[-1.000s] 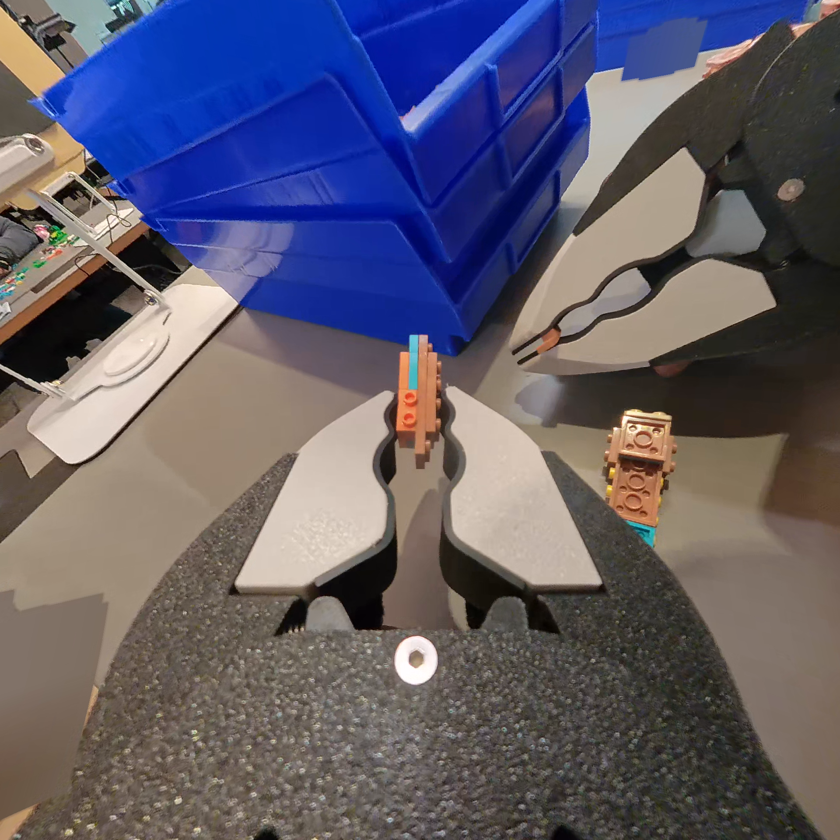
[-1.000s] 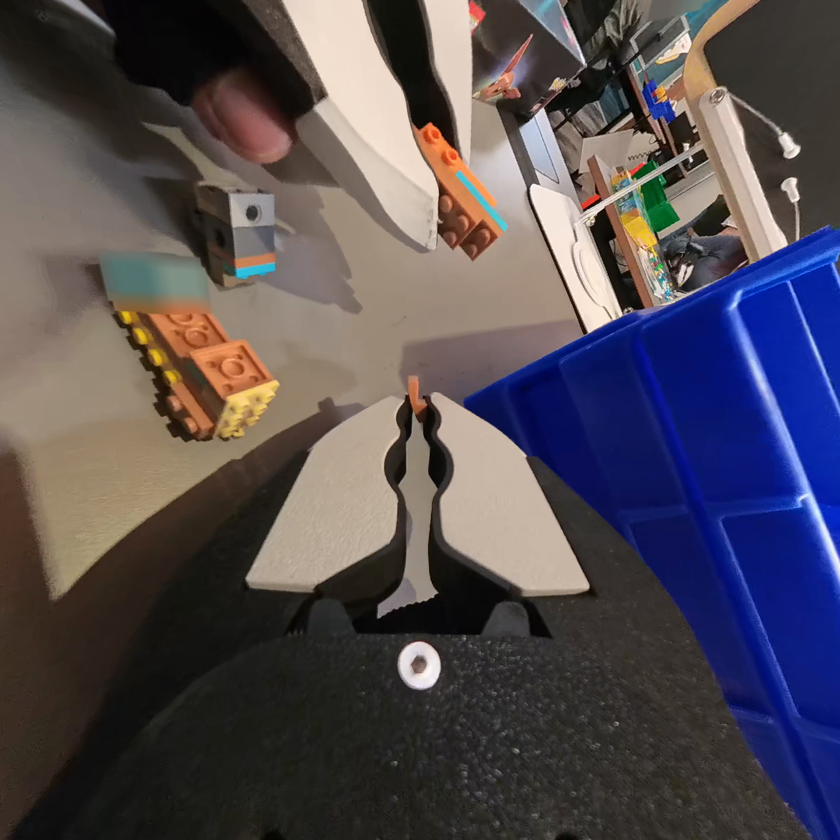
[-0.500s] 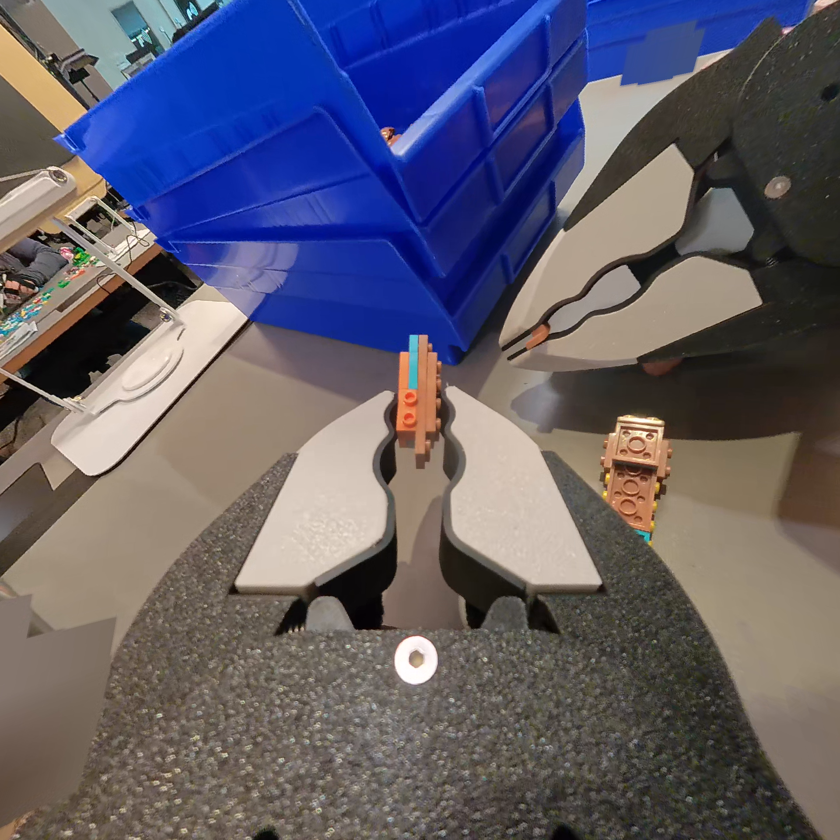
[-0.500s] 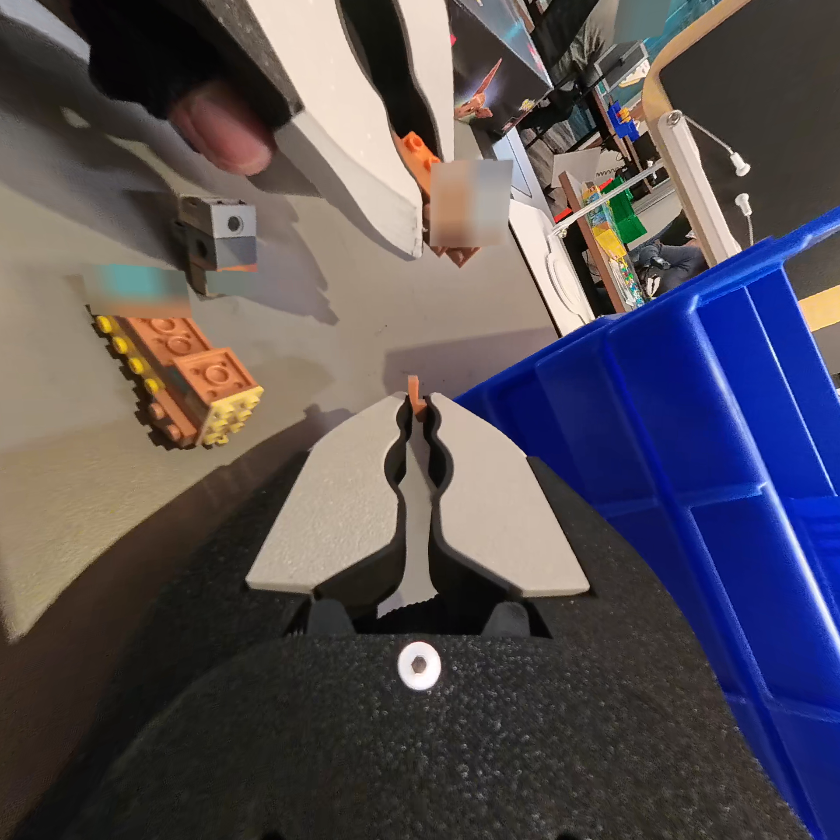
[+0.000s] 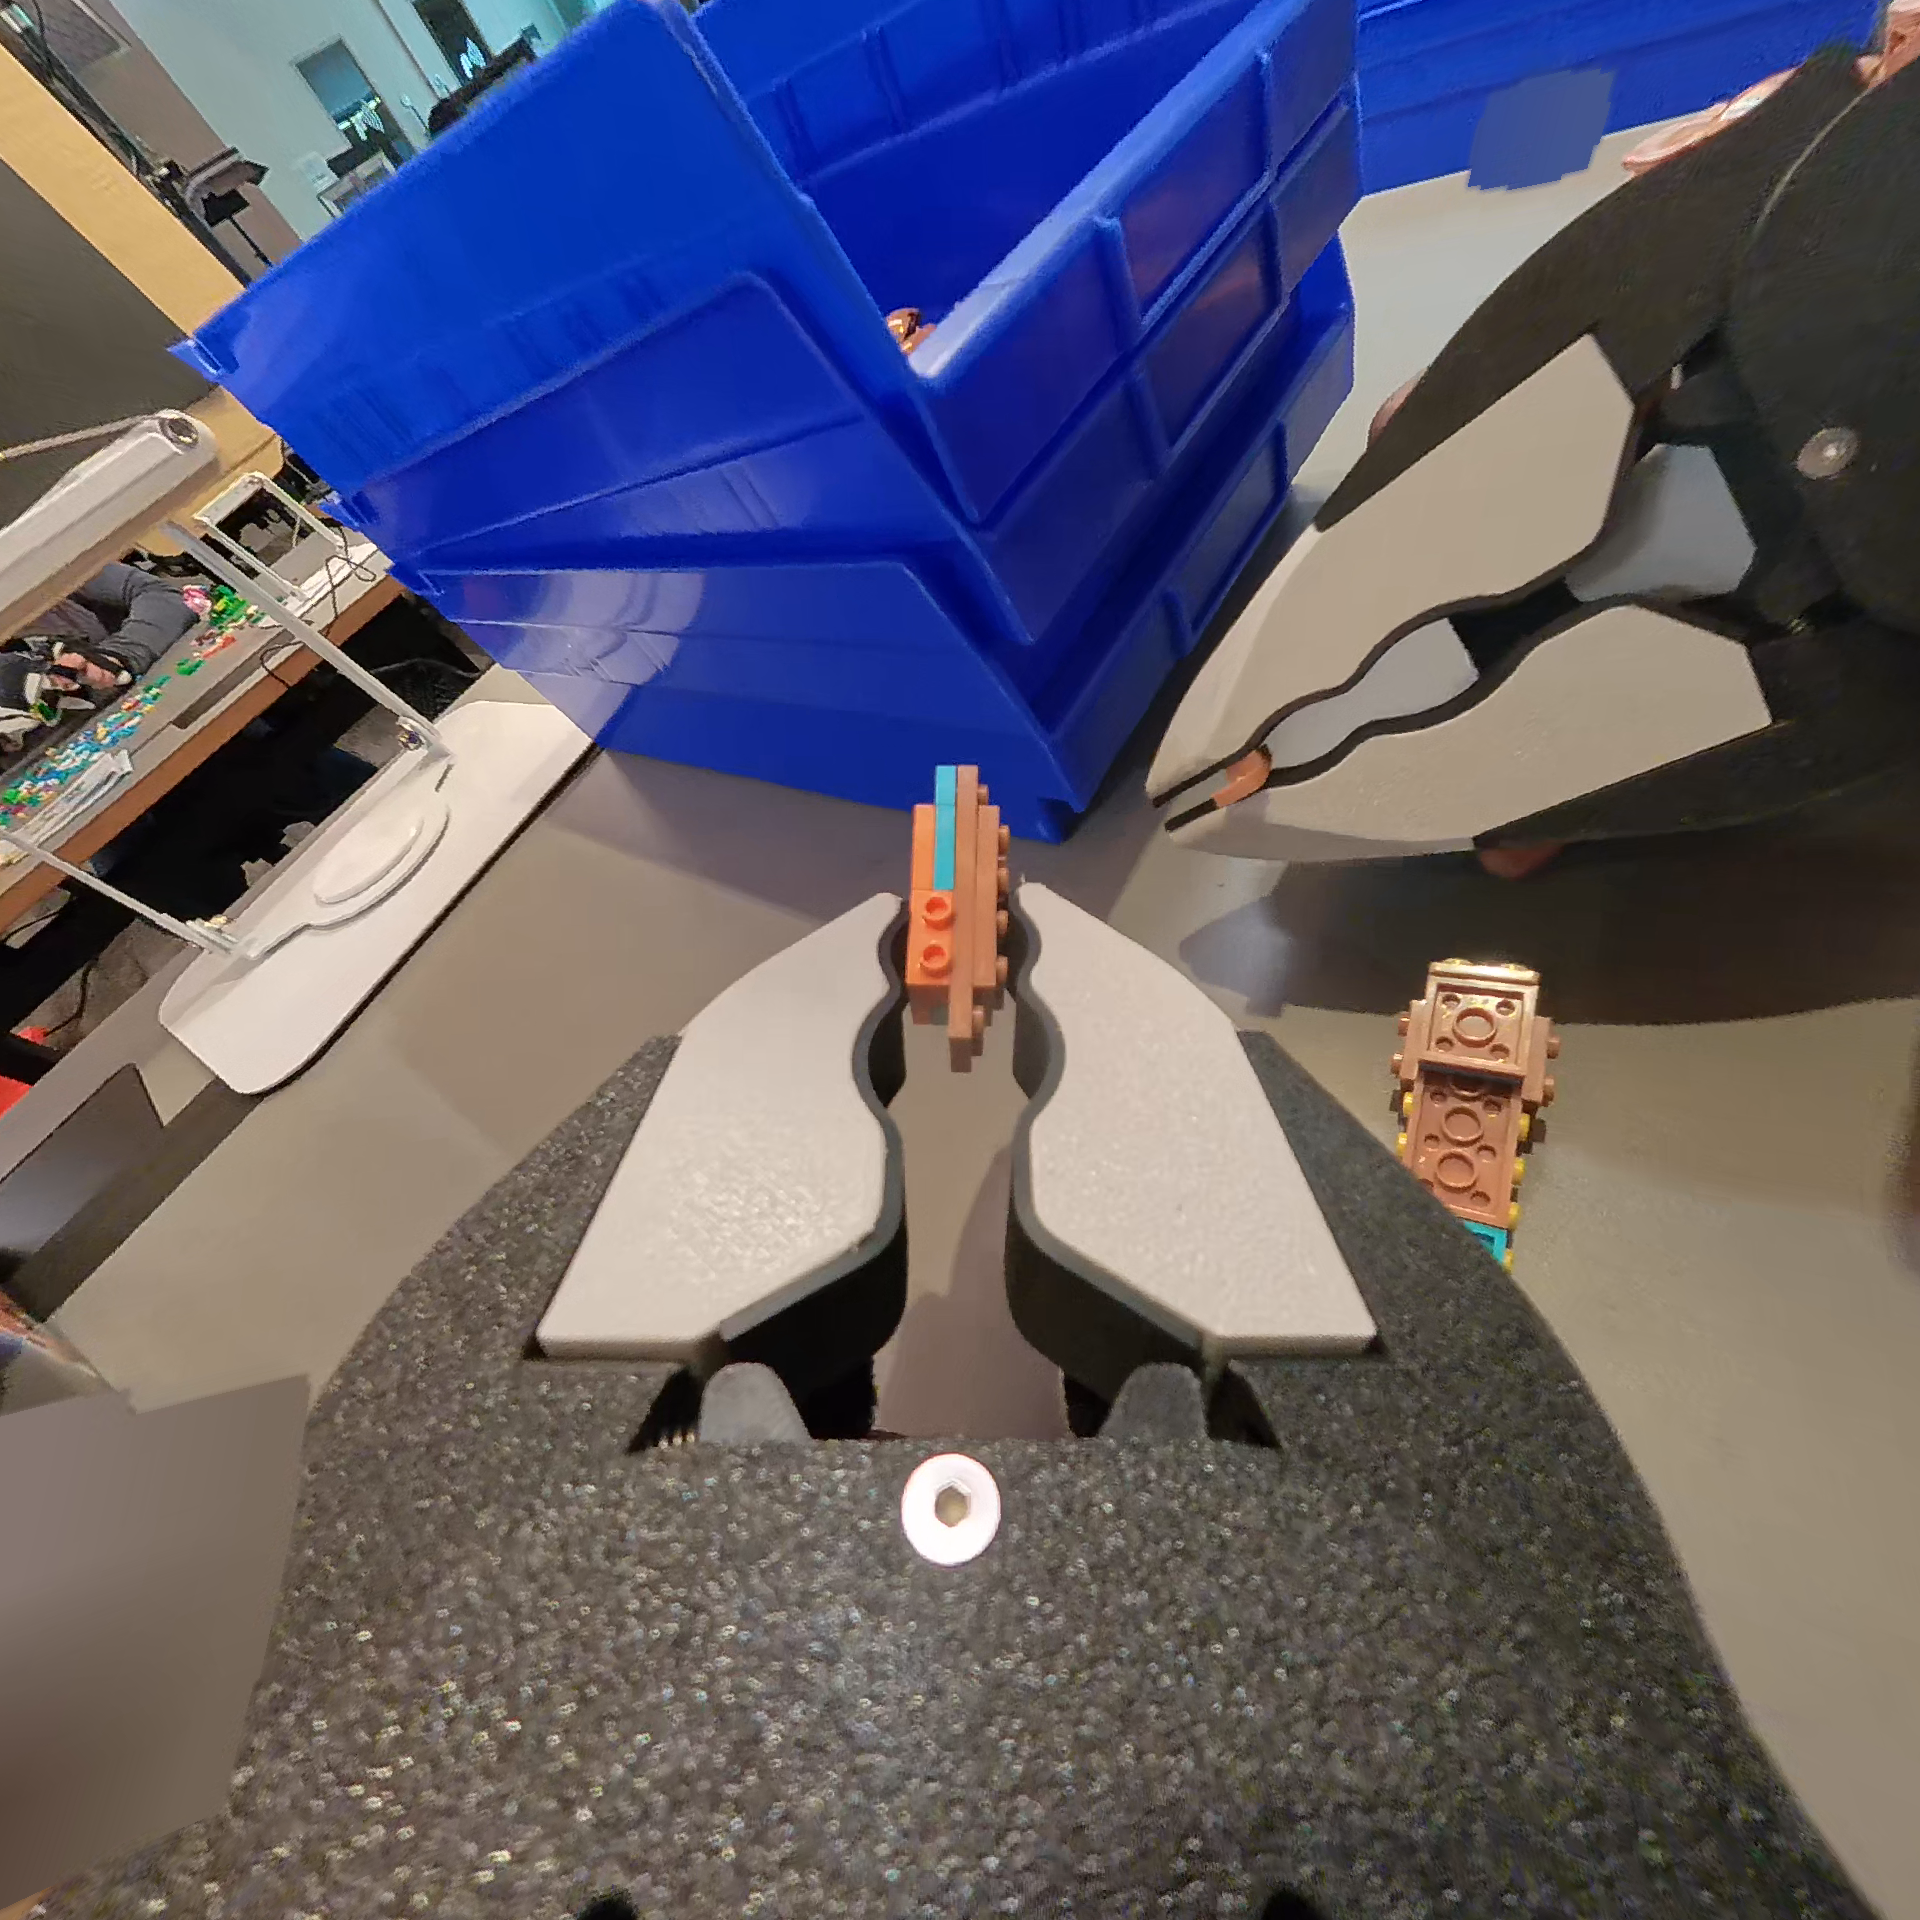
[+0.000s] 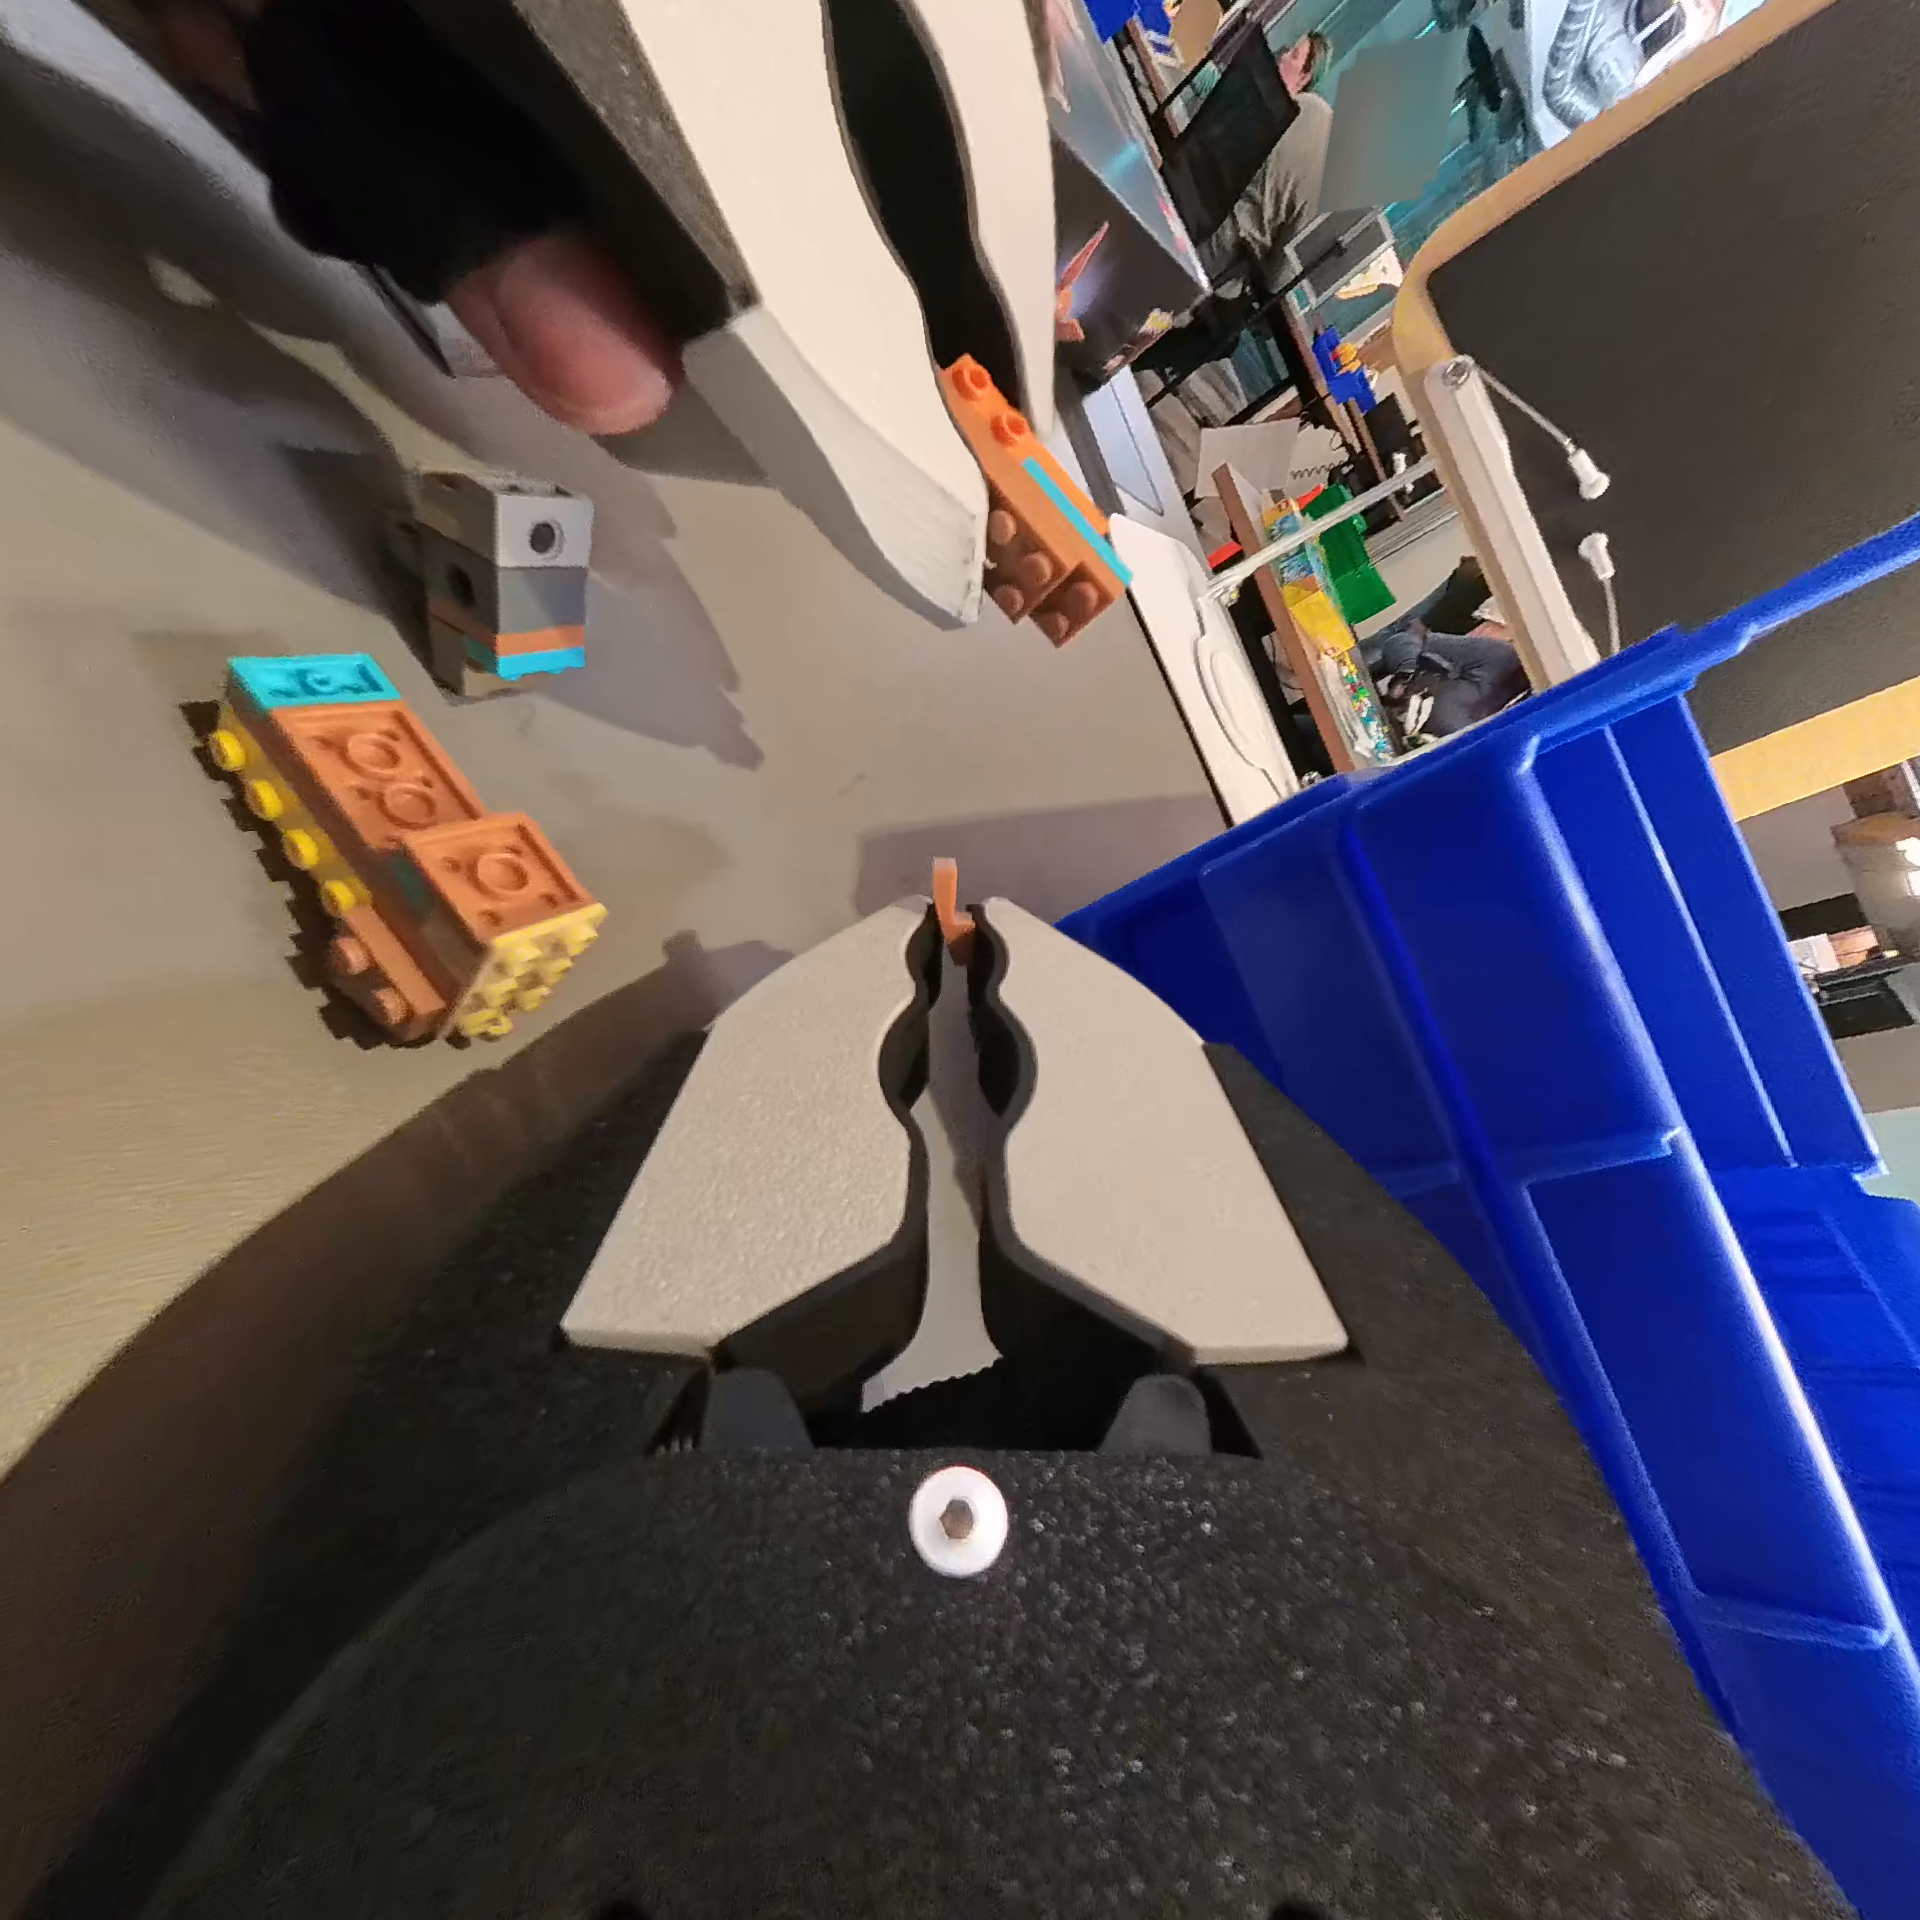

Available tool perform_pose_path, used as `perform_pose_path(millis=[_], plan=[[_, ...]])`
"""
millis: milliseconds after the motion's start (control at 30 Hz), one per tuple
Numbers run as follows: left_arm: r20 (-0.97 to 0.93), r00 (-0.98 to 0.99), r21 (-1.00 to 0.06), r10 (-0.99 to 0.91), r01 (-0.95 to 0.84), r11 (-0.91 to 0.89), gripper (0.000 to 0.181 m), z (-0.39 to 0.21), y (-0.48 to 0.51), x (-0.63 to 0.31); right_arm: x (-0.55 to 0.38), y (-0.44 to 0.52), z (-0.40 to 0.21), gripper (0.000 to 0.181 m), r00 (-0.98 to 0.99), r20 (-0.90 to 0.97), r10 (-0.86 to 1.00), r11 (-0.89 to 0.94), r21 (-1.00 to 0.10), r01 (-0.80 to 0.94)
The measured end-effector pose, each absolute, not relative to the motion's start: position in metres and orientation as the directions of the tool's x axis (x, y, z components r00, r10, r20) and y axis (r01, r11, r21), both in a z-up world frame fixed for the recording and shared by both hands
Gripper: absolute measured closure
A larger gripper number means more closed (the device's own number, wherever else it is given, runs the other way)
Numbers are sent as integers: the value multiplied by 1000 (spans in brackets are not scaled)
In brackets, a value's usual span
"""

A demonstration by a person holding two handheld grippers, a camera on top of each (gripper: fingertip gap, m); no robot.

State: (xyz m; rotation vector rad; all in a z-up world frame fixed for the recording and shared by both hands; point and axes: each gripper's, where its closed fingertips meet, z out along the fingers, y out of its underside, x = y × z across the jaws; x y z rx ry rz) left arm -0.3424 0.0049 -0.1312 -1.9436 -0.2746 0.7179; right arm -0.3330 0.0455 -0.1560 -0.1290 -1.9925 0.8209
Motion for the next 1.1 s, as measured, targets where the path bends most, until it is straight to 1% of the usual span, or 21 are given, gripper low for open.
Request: perform_pose_path(millis=[233,400,600,1100], plan=[[-404,776,-869,484,-160,-469,165,-125,5,-340,-329,44,-141,177,-456,798,395,773,-557,-306],[-442,754,-857,486,-196,-476,165,-120,4,-337,-328,47,-134,177,-403,820,407,774,-543,-324],[-476,728,-845,494,-222,-487,165,-117,1,-335,-329,49,-133,177,-374,833,408,783,-530,-327],[-487,713,-840,505,-223,-495,165,-117,-7,-330,-328,48,-133,177,-346,851,396,790,-507,-344]])
